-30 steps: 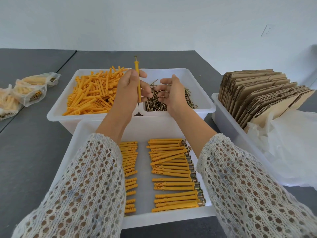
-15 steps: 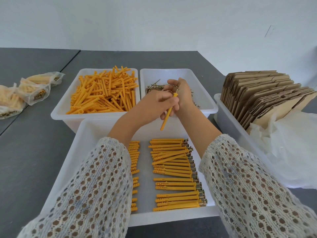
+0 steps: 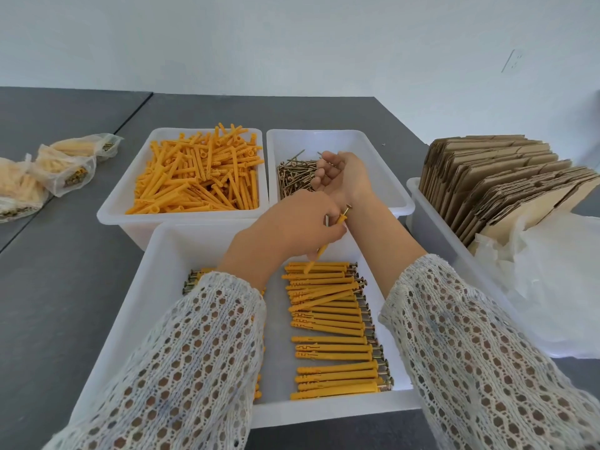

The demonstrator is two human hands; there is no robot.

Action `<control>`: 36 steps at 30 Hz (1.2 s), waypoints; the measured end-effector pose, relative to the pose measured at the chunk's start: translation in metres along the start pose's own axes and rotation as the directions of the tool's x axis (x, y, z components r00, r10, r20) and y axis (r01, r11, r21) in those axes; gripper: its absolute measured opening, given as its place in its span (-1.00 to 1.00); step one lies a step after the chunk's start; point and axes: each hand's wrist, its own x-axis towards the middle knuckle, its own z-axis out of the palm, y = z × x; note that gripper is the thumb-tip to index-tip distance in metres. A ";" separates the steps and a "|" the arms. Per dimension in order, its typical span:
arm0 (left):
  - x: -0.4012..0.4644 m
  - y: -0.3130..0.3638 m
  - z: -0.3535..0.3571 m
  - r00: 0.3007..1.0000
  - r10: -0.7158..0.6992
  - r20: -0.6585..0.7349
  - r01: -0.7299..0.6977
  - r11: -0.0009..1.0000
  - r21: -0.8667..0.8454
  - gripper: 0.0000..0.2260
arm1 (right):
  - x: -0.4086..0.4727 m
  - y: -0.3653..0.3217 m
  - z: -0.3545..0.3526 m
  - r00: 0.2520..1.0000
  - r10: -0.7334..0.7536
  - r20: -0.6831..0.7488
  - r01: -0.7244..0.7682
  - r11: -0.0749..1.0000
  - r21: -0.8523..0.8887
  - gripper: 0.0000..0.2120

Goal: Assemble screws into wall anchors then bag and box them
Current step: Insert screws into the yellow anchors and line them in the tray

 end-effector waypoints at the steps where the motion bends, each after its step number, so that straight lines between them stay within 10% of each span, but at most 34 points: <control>1: 0.000 0.000 0.001 1.000 -0.013 0.029 0.013 1.000 -0.017 -0.70 | 0.000 0.000 0.000 1.000 0.006 0.012 -0.005 1.000 -0.020 -0.76; 36: -0.007 0.026 0.034 0.986 -0.057 0.159 -0.037 0.845 0.533 -0.76 | -0.007 0.002 0.007 0.998 0.000 0.069 0.016 0.971 -0.238 -0.77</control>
